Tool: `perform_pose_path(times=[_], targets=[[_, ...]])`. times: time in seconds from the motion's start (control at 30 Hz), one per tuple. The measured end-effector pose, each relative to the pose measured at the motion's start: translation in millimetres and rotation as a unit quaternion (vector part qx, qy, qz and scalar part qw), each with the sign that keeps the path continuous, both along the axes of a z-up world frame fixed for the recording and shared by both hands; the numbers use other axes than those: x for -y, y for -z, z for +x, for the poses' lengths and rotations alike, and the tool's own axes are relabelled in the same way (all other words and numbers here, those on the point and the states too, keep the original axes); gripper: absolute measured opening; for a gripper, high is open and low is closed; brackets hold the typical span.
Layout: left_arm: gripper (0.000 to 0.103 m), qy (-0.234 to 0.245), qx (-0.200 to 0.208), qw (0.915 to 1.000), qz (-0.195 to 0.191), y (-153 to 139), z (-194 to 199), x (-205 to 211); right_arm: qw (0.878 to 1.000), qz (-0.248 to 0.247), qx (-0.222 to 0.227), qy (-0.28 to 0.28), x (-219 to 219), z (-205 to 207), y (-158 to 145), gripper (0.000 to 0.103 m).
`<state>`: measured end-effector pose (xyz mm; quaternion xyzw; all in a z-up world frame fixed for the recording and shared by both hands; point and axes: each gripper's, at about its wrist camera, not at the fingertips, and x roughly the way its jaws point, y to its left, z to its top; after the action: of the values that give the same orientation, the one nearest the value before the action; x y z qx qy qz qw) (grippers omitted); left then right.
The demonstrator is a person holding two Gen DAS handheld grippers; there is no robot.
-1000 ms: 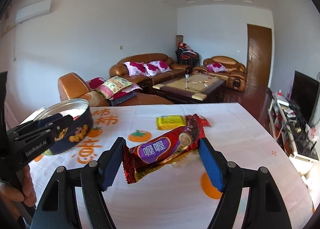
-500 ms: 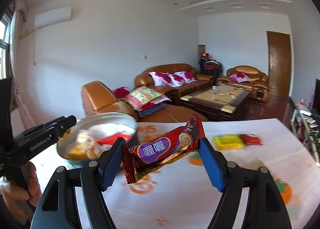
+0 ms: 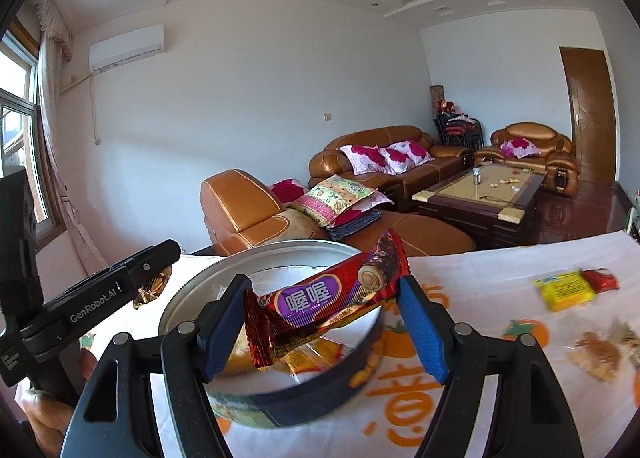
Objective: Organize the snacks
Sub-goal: 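Carry the chocolate bar and gold candy over the tin and open both tools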
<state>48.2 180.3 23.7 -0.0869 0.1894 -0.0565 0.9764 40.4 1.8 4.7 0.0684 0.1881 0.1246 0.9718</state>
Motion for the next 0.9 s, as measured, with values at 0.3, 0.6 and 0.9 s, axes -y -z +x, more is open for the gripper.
perform_pose_path(times=[0.3, 0.6, 0.9], targets=[[0.103, -0.047, -0.053, 0.9972, 0.024, 24.0, 24.8, -3.0, 0.999, 0.023, -0.041, -0.013, -24.3, 42.1, 29.9, 0.076], [0.103, -0.080, -0.091, 0.9909, 0.060, 36.2, 36.8, 0.3, 0.994, 0.069, -0.077, -0.035, -28.0, 69.6, 45.3, 0.076], [0.103, -0.095, -0.111, 0.9863, 0.076, 45.7, 39.5, 2.5, 0.990, 0.099, -0.079, -0.059, -28.2, 68.8, 49.2, 0.086]])
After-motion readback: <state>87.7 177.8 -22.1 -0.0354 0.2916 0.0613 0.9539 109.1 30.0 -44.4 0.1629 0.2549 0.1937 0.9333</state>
